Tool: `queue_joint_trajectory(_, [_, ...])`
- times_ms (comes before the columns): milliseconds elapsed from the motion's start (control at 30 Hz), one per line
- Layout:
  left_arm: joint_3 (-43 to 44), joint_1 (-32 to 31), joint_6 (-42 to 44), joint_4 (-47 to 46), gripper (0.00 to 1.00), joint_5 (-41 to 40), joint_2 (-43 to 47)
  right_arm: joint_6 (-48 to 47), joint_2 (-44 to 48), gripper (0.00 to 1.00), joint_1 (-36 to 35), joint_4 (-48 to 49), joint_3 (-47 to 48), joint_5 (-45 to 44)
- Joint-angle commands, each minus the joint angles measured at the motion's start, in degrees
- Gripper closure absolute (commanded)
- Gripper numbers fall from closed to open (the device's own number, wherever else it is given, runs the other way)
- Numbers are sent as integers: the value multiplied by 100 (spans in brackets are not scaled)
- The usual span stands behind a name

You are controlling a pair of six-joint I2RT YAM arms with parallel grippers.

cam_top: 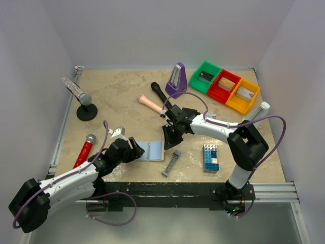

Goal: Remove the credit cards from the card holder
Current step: Remove the credit card from the card holder.

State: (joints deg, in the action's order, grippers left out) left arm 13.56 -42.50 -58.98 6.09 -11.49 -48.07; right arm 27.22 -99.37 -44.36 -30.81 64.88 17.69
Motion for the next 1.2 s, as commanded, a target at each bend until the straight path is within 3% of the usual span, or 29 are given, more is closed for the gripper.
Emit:
queue_joint_trajectory(0, [-29, 5, -17, 15, 32, -135, -44, -15, -29, 100, -46, 92, 24, 164])
queue_joint_trajectory(500, [-310, 5, 334, -1601, 36, 902, -238, -15, -118, 100, -47, 224, 24, 481])
queue_joint_trajectory(1167, [-73, -4, 642, -1804, 36, 1122, -352, -42, -144, 100, -47, 163, 42, 472])
